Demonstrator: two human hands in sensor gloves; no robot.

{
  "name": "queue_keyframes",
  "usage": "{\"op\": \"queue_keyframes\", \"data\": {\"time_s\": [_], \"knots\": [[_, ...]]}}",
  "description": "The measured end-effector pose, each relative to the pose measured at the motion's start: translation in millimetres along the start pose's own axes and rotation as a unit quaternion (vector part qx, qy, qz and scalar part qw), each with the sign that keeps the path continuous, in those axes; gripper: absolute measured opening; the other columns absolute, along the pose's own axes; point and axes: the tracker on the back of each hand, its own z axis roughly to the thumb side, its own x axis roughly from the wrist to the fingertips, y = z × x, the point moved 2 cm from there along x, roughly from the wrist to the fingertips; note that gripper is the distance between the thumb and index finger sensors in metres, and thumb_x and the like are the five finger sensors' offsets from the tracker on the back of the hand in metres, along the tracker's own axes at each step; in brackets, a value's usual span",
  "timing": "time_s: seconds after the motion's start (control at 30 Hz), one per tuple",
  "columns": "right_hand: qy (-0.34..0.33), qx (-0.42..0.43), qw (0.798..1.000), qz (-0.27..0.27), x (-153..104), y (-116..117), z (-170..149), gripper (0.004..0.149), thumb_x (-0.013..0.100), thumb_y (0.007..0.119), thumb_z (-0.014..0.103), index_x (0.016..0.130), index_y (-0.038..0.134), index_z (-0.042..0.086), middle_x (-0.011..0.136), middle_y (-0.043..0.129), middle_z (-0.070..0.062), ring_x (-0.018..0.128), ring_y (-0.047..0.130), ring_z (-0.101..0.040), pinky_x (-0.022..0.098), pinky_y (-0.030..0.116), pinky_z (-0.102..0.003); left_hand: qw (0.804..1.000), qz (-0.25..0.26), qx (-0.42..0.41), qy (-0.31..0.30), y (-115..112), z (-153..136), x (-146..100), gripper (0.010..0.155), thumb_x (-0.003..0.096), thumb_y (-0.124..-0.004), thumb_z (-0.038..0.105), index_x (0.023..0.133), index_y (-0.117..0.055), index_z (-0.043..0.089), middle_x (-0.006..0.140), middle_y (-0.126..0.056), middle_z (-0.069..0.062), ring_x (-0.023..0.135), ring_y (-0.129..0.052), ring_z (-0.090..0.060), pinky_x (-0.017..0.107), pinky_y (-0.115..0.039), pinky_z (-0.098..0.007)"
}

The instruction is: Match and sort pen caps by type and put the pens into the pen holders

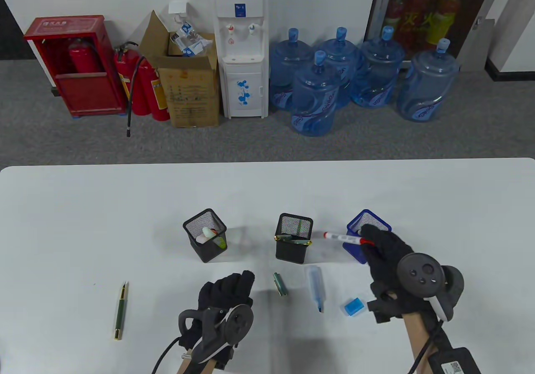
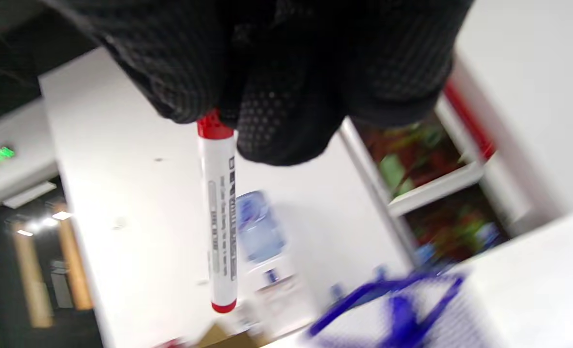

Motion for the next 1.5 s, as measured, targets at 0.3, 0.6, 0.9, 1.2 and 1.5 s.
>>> {"op": "queue_keyframes", "data": {"time_s": [0.3,0.6,0.9,1.2,1.5], "knots": [[0.003,-0.134,0.99,0.038,9,47,-8,0.051,0.044,0.077,0.036,0.093,0.077,0.023,0.079,0.092,-0.005,0.049,0.105,-0.013,0.04,0.095,-0.037,1.0,-0.005,0.015,0.0,-2,-1,1,0.064,0.0421,-0.07,0.043,0.105,-0.061,0.033,0.104,-0.079,0.0,0.089,-0.093,-0.029,0.072,-0.068,-0.06],[-0.016,-0.112,0.993,0.042,-5,52,-8,0.06,0.043,0.076,0.042,0.098,0.07,0.02,0.092,0.084,-0.008,0.057,0.103,-0.015,0.044,0.093,-0.038,1.0,-0.004,0.013,0.006,-3,-5,2,0.064,0.0421,-0.07,0.043,0.105,-0.06,0.034,0.104,-0.078,0.0,0.089,-0.093,-0.028,0.072,-0.068,-0.06],[-0.029,-0.07,0.994,0.077,-50,68,-12,0.048,0.041,0.079,0.045,0.083,0.085,0.023,0.071,0.099,0.002,0.046,0.106,-0.013,0.038,0.094,-0.037,1.0,-0.01,0.014,0.012,-3,-8,2,0.064,0.0419,-0.07,0.043,0.104,-0.061,0.033,0.103,-0.079,0.0,0.088,-0.094,-0.028,0.072,-0.068,-0.06],[-0.072,-0.113,0.981,0.14,-61,104,20,0.058,0.037,0.08,0.052,0.086,0.084,0.022,0.077,0.099,0.002,0.07,0.099,-0.023,0.059,0.082,-0.05,1.0,-0.015,0.018,0.014,-3,-8,2,0.064,0.0418,-0.07,0.043,0.104,-0.062,0.034,0.103,-0.08,0.0,0.088,-0.094,-0.028,0.072,-0.068,-0.06],[-0.072,-0.236,0.937,0.246,-66,150,90,0.081,0.031,0.081,0.062,0.098,0.074,0.016,0.076,0.101,0.001,0.067,0.102,-0.023,0.058,0.083,-0.051,0.999,-0.024,0.018,0.012,-5,-8,2,0.063,0.0422,-0.07,0.042,0.104,-0.063,0.034,0.103,-0.081,0.0,0.088,-0.094,-0.028,0.072,-0.067,-0.061]]}}
